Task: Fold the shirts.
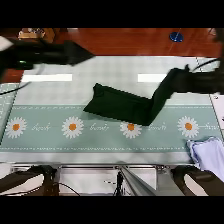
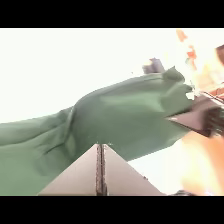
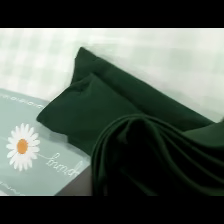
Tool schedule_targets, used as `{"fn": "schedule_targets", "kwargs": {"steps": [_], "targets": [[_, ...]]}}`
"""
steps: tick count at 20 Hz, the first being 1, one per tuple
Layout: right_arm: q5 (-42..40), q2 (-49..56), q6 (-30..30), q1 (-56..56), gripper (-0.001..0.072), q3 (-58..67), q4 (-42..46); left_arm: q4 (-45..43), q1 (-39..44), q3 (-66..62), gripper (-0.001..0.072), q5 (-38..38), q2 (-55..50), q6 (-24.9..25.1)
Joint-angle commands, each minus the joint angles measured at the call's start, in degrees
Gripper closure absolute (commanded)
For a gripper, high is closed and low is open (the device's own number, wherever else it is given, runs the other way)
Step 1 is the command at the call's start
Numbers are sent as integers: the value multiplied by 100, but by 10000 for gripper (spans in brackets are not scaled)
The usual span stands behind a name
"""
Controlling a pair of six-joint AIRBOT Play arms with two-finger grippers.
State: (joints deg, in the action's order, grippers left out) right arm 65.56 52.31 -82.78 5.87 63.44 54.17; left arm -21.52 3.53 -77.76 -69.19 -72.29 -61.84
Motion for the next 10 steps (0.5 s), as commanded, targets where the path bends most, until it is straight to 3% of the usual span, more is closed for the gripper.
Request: {"fn": "schedule_targets", "kwargs": {"steps": [1, 8, 10], "targets": [[-870, 634, -227, 1021, 688, 0, 42, -332, -789, 0, 682, -809, 673, 9], [-2813, 2166, -404, 2551, 688, 0, -186, -426, -852, 11, 682, -1517, 1075, -42], [-3401, 2524, -422, 2892, 670, 0, -592, -428, -809, 11, 682, -1683, 1128, -57]]}}
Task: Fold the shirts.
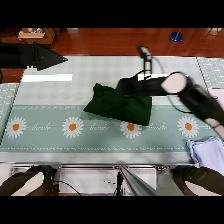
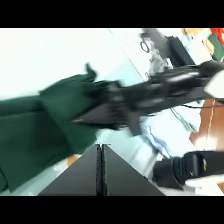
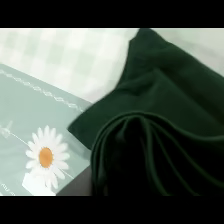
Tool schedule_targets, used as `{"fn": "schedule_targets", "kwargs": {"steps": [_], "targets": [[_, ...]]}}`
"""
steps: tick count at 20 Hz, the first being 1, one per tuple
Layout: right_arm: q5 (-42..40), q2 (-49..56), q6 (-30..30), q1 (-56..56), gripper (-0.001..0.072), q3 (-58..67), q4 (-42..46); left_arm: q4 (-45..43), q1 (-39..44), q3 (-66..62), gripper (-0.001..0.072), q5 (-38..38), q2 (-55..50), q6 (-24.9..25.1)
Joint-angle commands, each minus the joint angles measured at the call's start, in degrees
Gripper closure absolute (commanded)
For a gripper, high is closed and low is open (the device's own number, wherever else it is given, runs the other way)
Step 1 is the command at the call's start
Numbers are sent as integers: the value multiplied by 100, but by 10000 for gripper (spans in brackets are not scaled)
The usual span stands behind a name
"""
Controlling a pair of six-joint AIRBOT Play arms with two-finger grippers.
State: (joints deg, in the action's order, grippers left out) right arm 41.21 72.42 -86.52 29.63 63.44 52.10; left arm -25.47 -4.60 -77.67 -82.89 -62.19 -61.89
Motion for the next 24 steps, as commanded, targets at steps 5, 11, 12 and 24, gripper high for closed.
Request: {"fn": "schedule_targets", "kwargs": {"steps": [5, 11, 12, 24], "targets": [[-1576, 883, 111, 1082, 175, 0, -994, -120, 138, 79, 682, -369, 127, -50], [-269, -59, 164, -81, 179, 0, 35, -1311, 131, 835, 681, -278, 120, -33], [181, -348, 144, -466, 179, 0, 457, -1624, 127, 962, 681, -264, 118, -33], [3281, -1447, 1130, -5383, 158, -1377, 1362, -2848, 127, 1438, 445, -92, 116, -35]]}}
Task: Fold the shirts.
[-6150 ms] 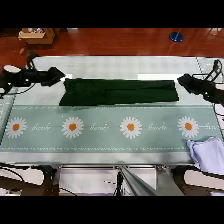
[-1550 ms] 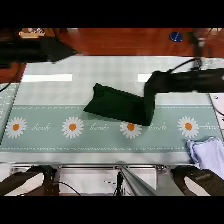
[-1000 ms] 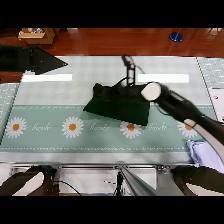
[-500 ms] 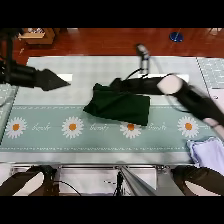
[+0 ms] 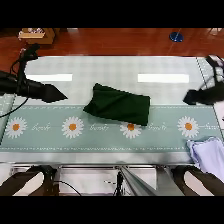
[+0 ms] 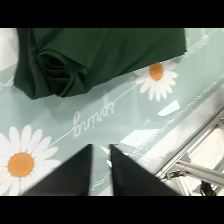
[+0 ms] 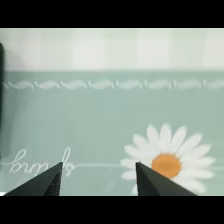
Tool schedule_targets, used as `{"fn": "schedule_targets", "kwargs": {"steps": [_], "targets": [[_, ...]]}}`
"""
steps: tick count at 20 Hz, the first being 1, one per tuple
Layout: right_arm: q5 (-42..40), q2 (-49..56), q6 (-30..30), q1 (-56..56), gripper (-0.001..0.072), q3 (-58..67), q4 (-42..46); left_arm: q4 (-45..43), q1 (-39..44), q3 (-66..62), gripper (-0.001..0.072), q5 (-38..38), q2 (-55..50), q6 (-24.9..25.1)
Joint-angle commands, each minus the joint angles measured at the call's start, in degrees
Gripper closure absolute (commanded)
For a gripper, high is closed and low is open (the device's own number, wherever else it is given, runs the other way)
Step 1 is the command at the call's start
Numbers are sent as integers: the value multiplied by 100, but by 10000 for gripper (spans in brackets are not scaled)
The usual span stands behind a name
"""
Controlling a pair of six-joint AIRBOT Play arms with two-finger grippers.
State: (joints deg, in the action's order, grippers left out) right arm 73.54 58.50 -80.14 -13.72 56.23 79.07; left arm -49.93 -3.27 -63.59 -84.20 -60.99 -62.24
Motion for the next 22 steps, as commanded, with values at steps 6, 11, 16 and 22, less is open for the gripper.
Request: {"fn": "schedule_targets", "kwargs": {"steps": [6, 11, 16, 22], "targets": [[-1263, 142, 1235, -907, 122, -2520, -3668, -927, -7, 33, 301, 146, -7, -260], [-2111, 1060, 1902, 378, 123, -2667, -5029, -949, -4, 37, 302, 173, -7, -391], [-3340, 1803, 1985, 1585, 198, -2664, -6317, -964, -4, 37, 302, 168, -4, -516], [-2806, 1768, 2470, 1661, 688, -2085, -6719, -964, -4, 37, 303, 315, -7, -514]]}}
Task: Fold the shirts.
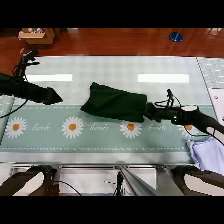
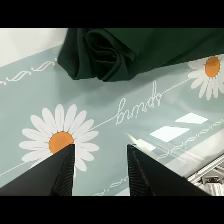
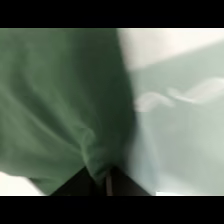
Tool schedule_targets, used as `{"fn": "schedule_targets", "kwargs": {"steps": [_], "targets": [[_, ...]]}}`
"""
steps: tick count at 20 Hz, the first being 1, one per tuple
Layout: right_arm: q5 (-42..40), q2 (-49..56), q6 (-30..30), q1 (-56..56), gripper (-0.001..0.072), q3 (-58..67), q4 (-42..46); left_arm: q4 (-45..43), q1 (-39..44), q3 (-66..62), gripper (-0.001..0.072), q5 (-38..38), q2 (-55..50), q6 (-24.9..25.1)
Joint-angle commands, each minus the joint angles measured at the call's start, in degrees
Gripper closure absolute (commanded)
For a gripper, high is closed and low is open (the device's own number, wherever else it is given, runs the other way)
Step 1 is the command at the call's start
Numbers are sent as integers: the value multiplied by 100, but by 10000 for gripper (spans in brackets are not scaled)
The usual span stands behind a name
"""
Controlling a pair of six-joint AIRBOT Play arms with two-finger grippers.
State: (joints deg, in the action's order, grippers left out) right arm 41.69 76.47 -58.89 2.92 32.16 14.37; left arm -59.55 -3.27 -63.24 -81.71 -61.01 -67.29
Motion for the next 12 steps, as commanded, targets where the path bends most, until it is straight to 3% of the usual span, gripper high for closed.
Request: {"fn": "schedule_targets", "kwargs": {"steps": [1, 3, 6, 8, 12], "targets": [[708, -195, 328, -140, 688, 577, -42, -4, -4, 2, 302, 66, -4, -9], [1204, -730, -291, -485, 688, 1176, 693, -2, -4, 2, 302, 72, -4, -7], [1838, -1757, -1908, -1235, 688, 2221, 2345, -4, -4, 2, 303, 74, -4, -2], [2739, -2350, -2826, -1893, 688, 2927, 3327, -4, -4, 2, 303, 96, -4, -2], [4793, -3150, -3283, -3445, 688, 4072, 4933, -4, -4, 2, 304, 247, -4, -2]]}}
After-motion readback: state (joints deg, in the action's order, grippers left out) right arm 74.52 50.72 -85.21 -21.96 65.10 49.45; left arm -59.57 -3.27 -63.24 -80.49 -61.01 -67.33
